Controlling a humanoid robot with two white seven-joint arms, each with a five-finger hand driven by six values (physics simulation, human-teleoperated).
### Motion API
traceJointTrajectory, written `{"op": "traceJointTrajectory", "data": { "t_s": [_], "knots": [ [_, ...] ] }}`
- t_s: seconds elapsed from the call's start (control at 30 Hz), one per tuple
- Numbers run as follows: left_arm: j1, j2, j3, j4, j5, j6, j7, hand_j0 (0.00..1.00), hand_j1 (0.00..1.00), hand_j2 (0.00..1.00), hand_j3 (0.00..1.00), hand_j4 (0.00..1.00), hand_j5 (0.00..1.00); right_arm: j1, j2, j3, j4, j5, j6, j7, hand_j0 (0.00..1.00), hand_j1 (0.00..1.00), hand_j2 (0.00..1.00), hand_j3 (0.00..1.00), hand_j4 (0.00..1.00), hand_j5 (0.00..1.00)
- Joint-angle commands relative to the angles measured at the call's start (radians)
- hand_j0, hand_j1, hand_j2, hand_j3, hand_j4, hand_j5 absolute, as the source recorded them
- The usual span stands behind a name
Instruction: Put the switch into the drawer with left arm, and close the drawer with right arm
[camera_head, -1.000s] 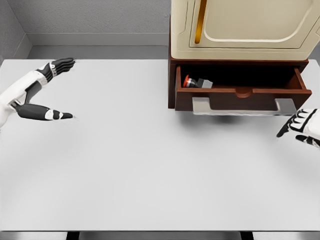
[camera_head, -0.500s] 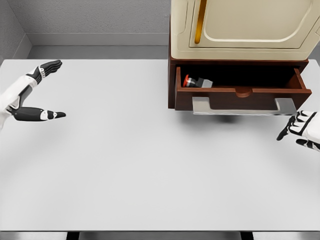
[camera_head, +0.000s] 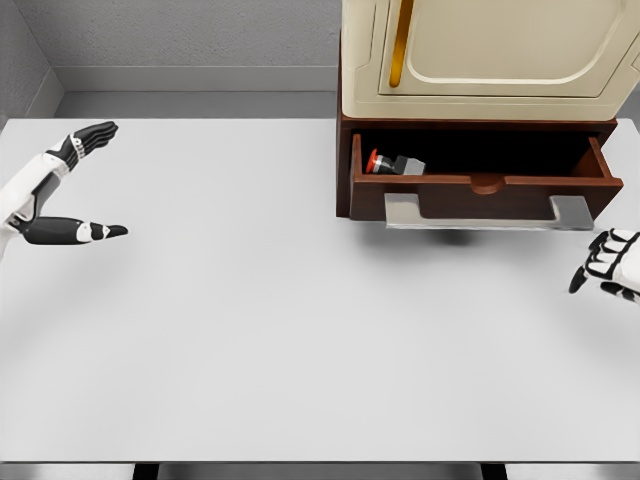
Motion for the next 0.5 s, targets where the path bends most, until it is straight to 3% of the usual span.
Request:
{"op": "traceJointTrajectory", "data": {
  "t_s": [0.0,0.13,0.33,0.47],
  "knots": [
    [0.000,0.001,0.003,-0.001,0.007,0.001,0.000,1.00,1.00,1.00,1.00,1.00,1.00,0.000,-0.003,-0.003,0.070,-0.011,0.000,-0.004,0.51,0.51,0.51,0.51,0.51,0.51],
    [0.000,0.001,0.003,-0.001,0.007,0.001,0.000,1.00,1.00,1.00,1.00,1.00,1.00,0.000,-0.011,-0.003,0.065,-0.008,0.000,-0.001,0.51,0.51,0.51,0.51,0.51,0.51],
    [0.000,0.001,0.003,0.001,0.007,0.001,0.000,1.00,1.00,1.00,1.00,1.00,1.00,0.000,-0.020,0.002,-0.036,0.004,0.000,0.002,0.50,0.50,0.50,0.50,0.50,0.50],
    [0.002,-0.001,0.005,0.001,0.007,0.001,0.000,1.00,1.00,1.00,1.00,1.00,1.00,0.003,-0.020,0.005,-0.065,0.014,0.000,0.002,0.50,0.50,0.50,0.50,0.50,0.50]
  ]
}}
